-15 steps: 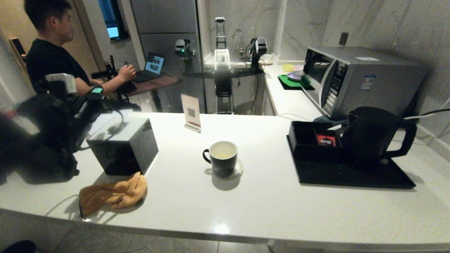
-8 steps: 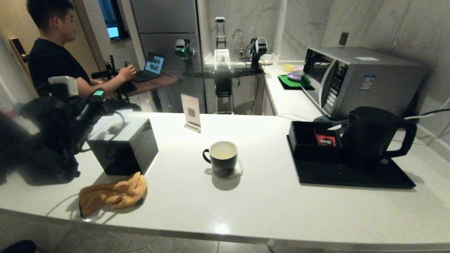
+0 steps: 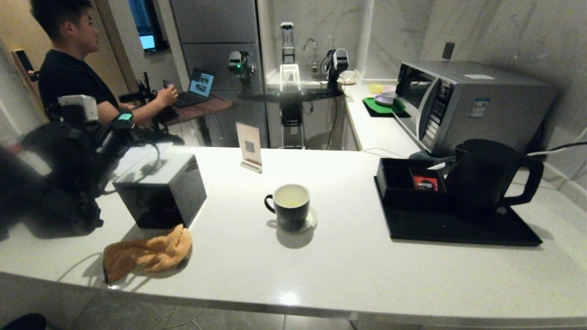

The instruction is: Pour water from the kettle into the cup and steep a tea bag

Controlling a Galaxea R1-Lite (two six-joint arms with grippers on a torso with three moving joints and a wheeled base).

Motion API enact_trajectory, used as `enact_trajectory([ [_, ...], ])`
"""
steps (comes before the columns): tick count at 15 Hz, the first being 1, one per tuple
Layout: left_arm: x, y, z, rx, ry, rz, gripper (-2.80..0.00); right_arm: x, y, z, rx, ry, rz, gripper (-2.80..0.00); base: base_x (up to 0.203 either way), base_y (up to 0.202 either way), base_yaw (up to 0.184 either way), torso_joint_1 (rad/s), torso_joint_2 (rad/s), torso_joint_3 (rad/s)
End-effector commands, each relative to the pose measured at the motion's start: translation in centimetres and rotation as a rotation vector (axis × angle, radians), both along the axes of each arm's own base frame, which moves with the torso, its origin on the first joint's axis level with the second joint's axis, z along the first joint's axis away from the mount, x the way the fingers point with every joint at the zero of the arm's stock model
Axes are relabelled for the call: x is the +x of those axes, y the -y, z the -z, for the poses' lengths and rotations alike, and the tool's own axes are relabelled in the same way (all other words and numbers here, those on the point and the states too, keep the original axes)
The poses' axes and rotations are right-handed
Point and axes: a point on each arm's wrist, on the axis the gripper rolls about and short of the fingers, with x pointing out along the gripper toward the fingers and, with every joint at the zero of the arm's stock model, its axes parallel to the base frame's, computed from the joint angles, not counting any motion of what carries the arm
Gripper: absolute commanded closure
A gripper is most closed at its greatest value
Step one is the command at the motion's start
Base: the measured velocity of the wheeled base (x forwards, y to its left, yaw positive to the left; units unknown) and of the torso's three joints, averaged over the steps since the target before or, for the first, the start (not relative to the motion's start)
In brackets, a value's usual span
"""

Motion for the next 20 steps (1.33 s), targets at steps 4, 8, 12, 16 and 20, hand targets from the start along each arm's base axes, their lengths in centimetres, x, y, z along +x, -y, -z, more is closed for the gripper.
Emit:
enact_trajectory([
  [4,0.16,-0.04,-0.80,0.006,0.035,0.000,0.00,0.01,0.00,-0.01,-0.001,-0.001,0.001,0.00,0.000,0.000,0.000,0.000,0.00,0.000],
  [8,0.14,-0.04,-0.78,0.006,0.035,-0.002,0.00,0.00,0.00,-0.04,-0.001,0.000,0.000,0.00,0.000,0.000,0.000,0.000,0.00,0.000],
  [12,0.14,-0.04,-0.76,0.009,0.033,-0.003,0.00,0.00,0.00,0.00,-0.001,0.000,0.000,0.00,0.000,0.000,0.000,0.000,0.00,0.000],
  [16,0.22,-0.06,-0.59,0.008,0.030,-0.005,0.00,0.01,0.00,-0.01,-0.001,0.000,0.000,0.00,0.000,0.000,0.000,0.000,0.00,0.000],
  [20,0.23,0.06,-0.67,0.012,0.030,-0.003,0.00,-0.01,0.00,-0.05,-0.001,0.002,0.000,0.00,0.000,0.000,0.000,0.000,0.00,0.000],
])
